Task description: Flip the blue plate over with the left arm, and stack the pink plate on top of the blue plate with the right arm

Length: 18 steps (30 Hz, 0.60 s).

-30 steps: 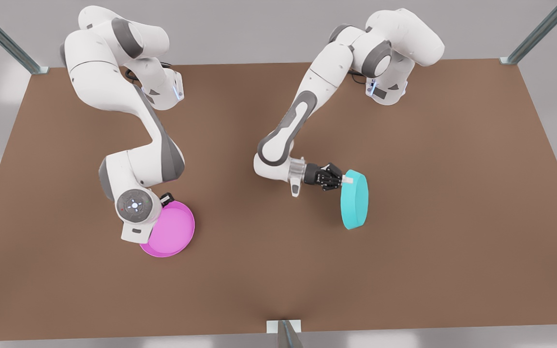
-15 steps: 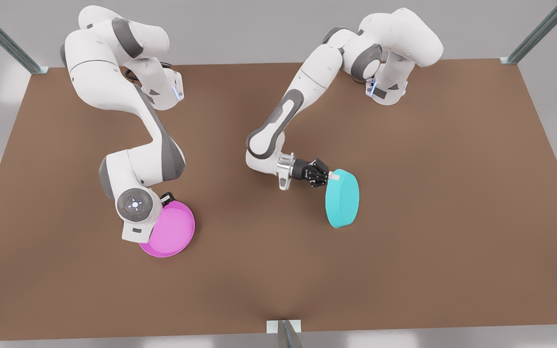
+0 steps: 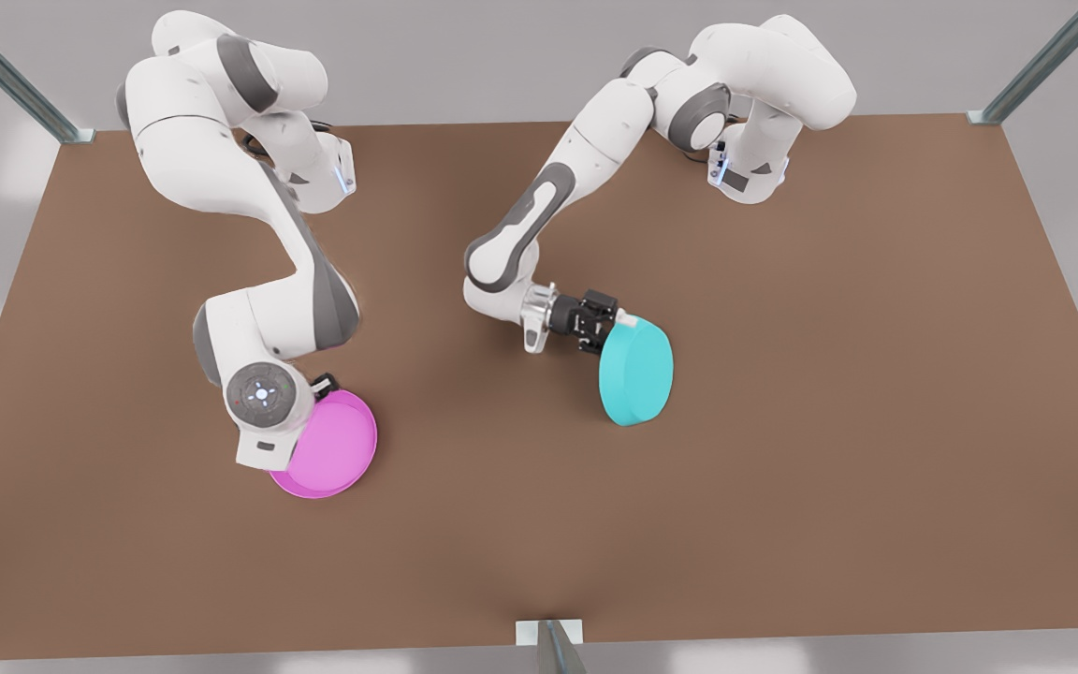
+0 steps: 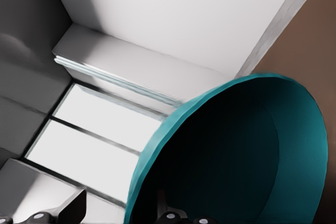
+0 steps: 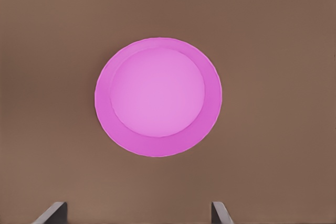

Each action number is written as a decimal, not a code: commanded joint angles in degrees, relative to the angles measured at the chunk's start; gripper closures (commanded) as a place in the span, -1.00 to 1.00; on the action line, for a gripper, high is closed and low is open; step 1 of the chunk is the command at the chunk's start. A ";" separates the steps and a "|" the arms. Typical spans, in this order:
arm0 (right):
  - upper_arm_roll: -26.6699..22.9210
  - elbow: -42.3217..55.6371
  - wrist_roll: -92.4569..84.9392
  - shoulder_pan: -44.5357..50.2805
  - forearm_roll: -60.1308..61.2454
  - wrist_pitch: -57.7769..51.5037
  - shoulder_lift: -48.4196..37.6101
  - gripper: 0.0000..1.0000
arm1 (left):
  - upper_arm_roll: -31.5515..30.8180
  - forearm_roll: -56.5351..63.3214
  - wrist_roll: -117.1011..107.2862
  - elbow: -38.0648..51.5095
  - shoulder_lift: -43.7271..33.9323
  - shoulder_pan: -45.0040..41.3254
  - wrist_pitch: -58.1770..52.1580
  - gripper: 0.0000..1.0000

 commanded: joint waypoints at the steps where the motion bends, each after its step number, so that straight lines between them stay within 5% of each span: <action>1: -0.03 0.02 0.08 0.04 0.30 0.02 -0.03 -1.00 | -0.02 -3.61 -0.02 0.31 0.07 -0.01 0.00 -1.00; 7: -0.11 -0.51 1.40 -1.72 -1.01 4.50 -0.12 -1.00 | -0.46 -28.12 -2.74 8.75 -0.10 0.87 5.53 -1.00; 14: -0.03 -0.69 2.37 -15.42 6.37 11.35 1.02 -1.00 | -0.19 -60.65 -16.72 12.53 -4.67 7.28 19.94 -1.00; 18: -0.03 -2.09 -4.75 -18.68 8.82 19.18 8.31 -1.00 | -0.11 -70.06 -22.96 14.03 -6.52 11.33 26.72 -1.00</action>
